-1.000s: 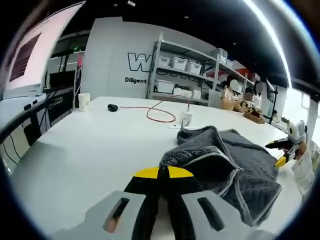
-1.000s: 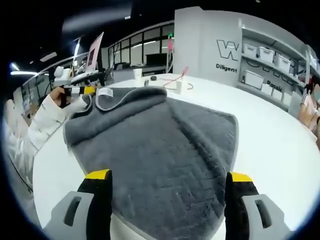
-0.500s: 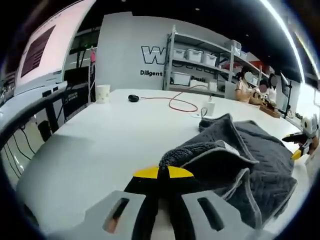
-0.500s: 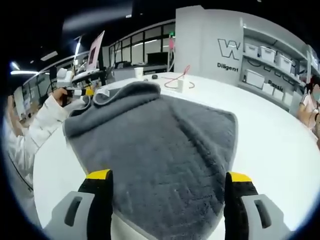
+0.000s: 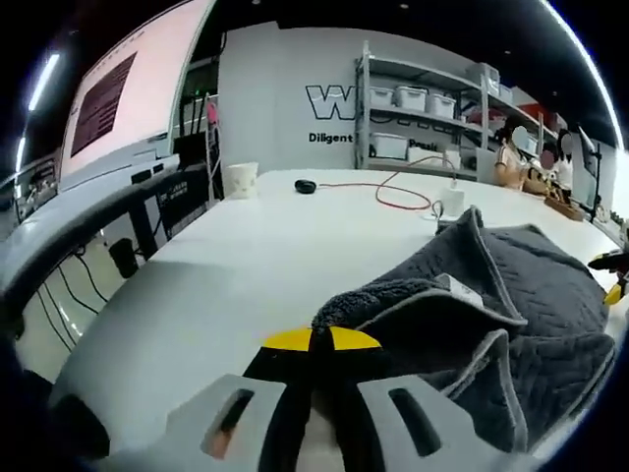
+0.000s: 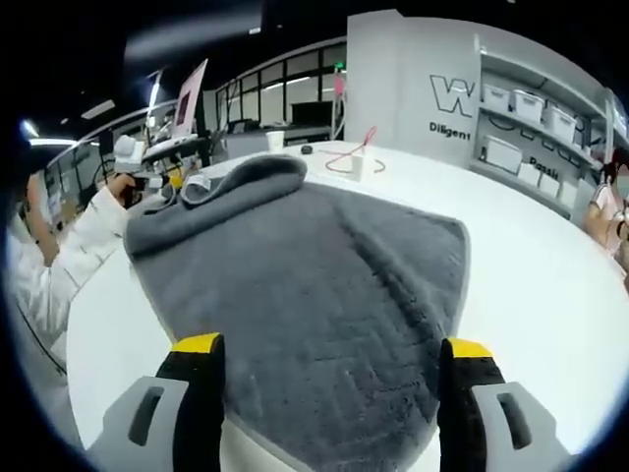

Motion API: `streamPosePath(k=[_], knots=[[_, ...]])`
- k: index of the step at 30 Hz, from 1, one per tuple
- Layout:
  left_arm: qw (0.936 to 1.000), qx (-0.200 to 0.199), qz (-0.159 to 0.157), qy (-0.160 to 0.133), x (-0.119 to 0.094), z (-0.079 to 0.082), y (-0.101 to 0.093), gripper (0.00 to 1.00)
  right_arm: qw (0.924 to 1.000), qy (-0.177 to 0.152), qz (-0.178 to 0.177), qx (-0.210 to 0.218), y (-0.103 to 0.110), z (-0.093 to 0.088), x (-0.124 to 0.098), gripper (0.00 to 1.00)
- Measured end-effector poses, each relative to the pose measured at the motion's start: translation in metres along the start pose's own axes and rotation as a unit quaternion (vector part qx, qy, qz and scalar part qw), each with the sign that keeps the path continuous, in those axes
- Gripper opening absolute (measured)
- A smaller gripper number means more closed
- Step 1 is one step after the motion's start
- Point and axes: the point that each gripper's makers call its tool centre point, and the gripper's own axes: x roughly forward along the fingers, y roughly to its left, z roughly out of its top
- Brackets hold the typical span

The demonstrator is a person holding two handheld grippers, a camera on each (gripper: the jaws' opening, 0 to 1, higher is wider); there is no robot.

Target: Open the folded towel by lifting each exposed corner and separating the folded layers until the towel lies flat within the target outline without major curled edges

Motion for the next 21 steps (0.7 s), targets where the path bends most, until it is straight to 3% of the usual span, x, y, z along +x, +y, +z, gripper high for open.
streamPosePath(k=[3,4,7,13,18,21], knots=[[1.0000,0.000,0.005,-0.001,0.000,0.000,0.002,0.03,1.0000,0.000,0.000,0.000,0.000,0.000,0.000,0.88],[0.9989,-0.005,0.046,-0.001,-0.003,-0.001,0.017,0.03,1.0000,0.000,0.000,0.001,0.000,0.000,0.000,0.88],[0.9968,-0.018,0.077,-0.009,-0.008,0.000,0.032,0.04,1.0000,0.002,-0.001,0.001,0.001,-0.001,-0.001,0.87],[0.9956,-0.031,0.088,-0.006,-0.010,-0.003,0.038,0.11,1.0000,0.004,0.000,0.002,0.001,-0.002,-0.001,0.87],[0.9963,-0.071,0.043,-0.019,-0.010,0.004,0.021,0.38,1.0000,0.007,-0.001,0.003,0.001,-0.003,-0.001,0.87],[0.9972,-0.064,0.026,-0.030,-0.013,0.012,0.012,0.58,1.0000,0.008,-0.003,0.004,0.000,-0.004,-0.001,0.87]])
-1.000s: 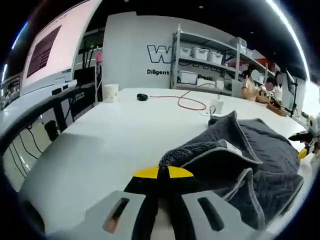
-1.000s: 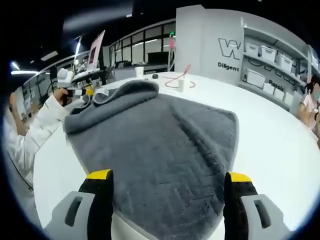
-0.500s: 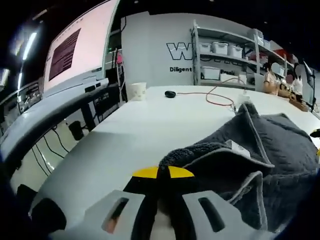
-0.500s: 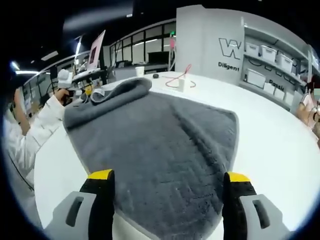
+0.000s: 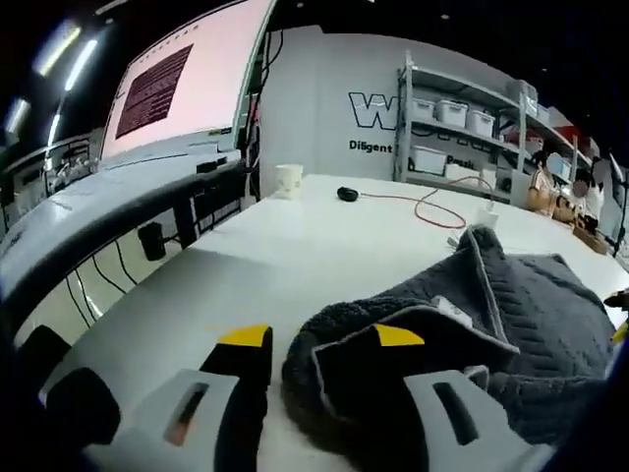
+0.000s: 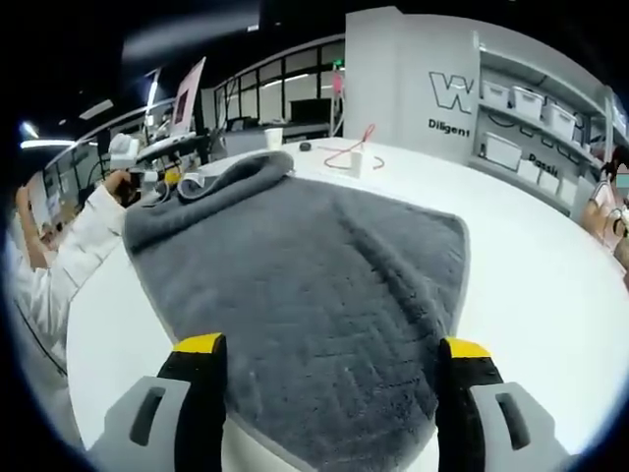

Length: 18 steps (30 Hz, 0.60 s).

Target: Open the folded towel by lifting each exposed corner and separating the folded layers until the towel lies flat within the target outline without major curled edges

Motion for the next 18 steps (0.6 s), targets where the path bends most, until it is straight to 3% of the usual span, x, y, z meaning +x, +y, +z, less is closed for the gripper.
streamPosePath(k=[3,4,8,10,11,16,18], knots=[[0.9988,0.011,-0.047,-0.011,-0.002,0.009,-0.019,0.72,1.0000,-0.003,0.000,0.003,0.000,0.001,0.000,0.87],[0.9969,0.009,-0.075,-0.024,-0.004,0.015,-0.032,0.76,1.0000,-0.001,-0.001,0.001,0.000,0.001,0.000,0.87],[0.9893,0.012,-0.140,-0.037,-0.007,0.022,-0.060,0.89,1.0000,0.003,-0.003,-0.003,-0.001,0.000,0.000,0.87],[0.9861,0.021,-0.161,-0.036,-0.009,0.023,-0.070,0.93,1.0000,0.002,-0.003,-0.002,-0.001,0.000,0.000,0.87],[0.9785,0.056,-0.197,-0.025,-0.013,0.018,-0.089,0.94,1.0000,0.003,-0.005,-0.002,-0.002,0.000,0.000,0.87],[0.9652,0.099,-0.242,-0.018,-0.018,0.012,-0.122,0.99,1.0000,0.002,-0.004,0.002,-0.002,0.000,0.001,0.88],[0.9568,0.120,-0.265,-0.011,-0.021,0.007,-0.136,0.99,1.0000,-0.001,-0.002,0.005,-0.001,0.001,0.001,0.87]])
